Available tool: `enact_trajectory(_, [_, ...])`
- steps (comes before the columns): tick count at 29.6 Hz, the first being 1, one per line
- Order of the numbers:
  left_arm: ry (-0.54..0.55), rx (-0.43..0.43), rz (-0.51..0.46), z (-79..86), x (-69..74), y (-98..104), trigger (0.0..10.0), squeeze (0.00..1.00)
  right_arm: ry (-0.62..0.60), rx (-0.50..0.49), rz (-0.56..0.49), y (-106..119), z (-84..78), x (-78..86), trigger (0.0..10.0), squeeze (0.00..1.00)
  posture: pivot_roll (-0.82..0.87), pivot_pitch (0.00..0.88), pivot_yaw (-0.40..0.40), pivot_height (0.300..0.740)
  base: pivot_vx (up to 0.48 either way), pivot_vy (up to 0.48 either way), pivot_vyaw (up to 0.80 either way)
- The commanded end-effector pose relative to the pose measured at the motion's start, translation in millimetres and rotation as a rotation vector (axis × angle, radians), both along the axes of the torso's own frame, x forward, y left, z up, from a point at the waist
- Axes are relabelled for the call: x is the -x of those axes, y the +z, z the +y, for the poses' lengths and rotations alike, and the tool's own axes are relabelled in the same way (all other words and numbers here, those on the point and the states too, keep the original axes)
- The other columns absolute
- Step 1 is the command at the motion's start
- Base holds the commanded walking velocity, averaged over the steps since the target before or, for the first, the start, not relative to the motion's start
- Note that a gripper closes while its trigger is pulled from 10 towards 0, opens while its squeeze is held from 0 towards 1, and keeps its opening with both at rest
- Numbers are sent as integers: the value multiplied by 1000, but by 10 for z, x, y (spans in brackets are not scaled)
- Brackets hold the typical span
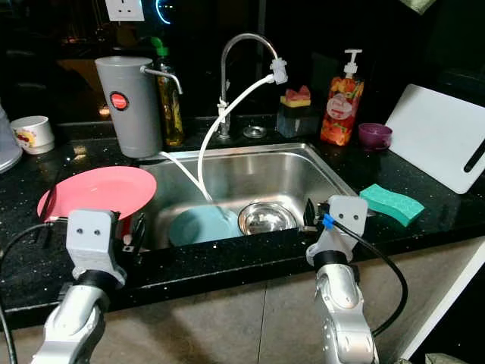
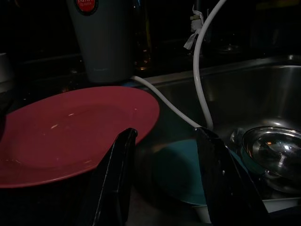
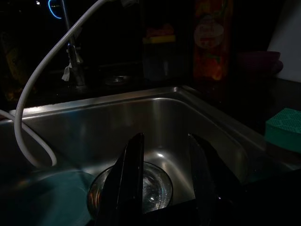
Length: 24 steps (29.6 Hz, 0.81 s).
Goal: Kitchen organization
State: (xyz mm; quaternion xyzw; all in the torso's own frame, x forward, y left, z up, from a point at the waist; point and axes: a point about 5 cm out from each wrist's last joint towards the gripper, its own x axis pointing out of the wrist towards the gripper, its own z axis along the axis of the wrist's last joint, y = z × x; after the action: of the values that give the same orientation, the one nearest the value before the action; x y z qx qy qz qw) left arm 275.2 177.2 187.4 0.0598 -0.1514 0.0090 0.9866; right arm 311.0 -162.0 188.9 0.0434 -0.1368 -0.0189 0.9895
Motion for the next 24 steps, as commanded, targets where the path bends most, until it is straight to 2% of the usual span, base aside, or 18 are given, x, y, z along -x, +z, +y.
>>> enact_trajectory(1, [-8,-7,5,-19,-13,-17,10000,0,8,-2,-7,8,20,9,10000,0,117,32,-46,740,0,0,0])
enact_trajectory(24, [-18,-13,1,-33,-41,-27,10000,0,10,0,-5,-4,21,-1,10000,0,113,17,-41,740,0,0,0])
